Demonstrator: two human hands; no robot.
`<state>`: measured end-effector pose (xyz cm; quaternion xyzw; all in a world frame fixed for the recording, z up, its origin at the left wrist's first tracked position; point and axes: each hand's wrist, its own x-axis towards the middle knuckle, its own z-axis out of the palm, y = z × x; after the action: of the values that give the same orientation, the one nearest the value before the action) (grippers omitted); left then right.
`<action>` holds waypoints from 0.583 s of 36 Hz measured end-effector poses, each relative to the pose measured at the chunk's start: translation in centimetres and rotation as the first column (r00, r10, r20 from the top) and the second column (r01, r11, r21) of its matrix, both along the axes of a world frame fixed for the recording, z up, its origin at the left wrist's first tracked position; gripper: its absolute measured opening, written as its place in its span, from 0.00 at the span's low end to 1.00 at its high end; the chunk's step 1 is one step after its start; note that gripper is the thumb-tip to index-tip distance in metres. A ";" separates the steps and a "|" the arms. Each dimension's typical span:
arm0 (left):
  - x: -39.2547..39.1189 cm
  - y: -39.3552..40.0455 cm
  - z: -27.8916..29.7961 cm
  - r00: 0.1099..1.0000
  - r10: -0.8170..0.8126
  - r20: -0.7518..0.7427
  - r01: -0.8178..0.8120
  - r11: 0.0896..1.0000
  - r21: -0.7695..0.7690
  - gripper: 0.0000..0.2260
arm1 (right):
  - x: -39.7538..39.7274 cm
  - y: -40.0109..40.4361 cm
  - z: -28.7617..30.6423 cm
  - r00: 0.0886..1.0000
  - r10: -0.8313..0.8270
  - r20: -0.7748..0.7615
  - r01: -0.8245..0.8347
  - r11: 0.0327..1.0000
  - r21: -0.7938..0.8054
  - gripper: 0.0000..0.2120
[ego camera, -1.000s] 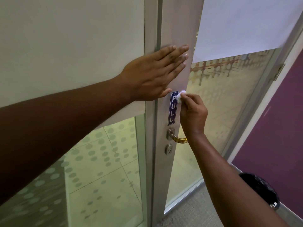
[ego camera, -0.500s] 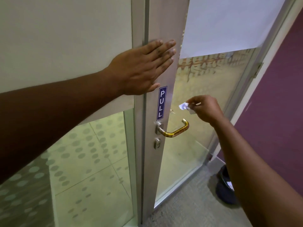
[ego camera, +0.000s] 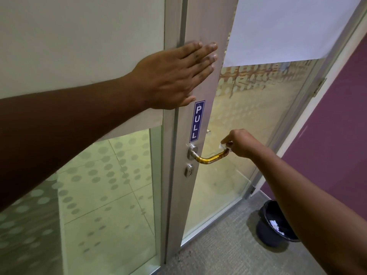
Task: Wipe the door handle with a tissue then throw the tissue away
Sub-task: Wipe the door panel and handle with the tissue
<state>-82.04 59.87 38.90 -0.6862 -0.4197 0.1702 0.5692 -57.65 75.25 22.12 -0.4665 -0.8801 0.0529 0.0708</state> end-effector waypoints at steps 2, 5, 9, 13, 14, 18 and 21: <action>0.0 0.0 0.0 1.000 0.005 0.002 -0.005 1.000 0.000 0.36 | 0.0 0.1 -0.1 1.000 -0.002 0.010 0.002 1.000 0.001 0.14; 0.0 -0.1 0.0 1.000 0.015 -0.009 -0.015 1.000 0.008 0.36 | 0.0 -0.1 -0.5 1.000 -0.011 -0.006 0.012 1.000 0.010 0.15; 0.1 -0.1 -0.1 1.000 0.017 -0.024 -0.016 1.000 0.017 0.36 | 0.5 -0.5 -0.8 0.999 -0.014 -0.033 0.014 1.000 -0.004 0.14; 0.2 -0.2 0.0 0.999 0.020 -0.030 -0.019 1.000 0.018 0.36 | 0.8 -1.3 -1.1 0.999 -0.002 -0.054 0.002 1.000 -0.004 0.13; 0.1 -0.2 0.0 0.999 0.021 -0.034 -0.020 1.000 0.020 0.36 | 0.8 -1.6 -1.3 0.998 -0.007 -0.070 0.006 1.000 -0.002 0.13; 0.2 -0.3 -0.1 0.999 0.017 -0.047 -0.015 0.999 0.030 0.35 | 1.0 -2.5 -2.2 0.986 -0.068 -0.152 0.066 0.998 -0.019 0.12; 0.2 -0.4 -0.1 0.999 0.013 -0.042 -0.012 1.000 0.028 0.35 | 1.0 -3.3 -2.9 0.978 -0.090 -0.186 0.092 0.996 0.003 0.11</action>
<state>-81.84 59.43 38.85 -0.6718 -0.4141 0.1824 0.5864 -56.68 71.94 19.22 -0.4991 -0.8476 0.0879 0.1575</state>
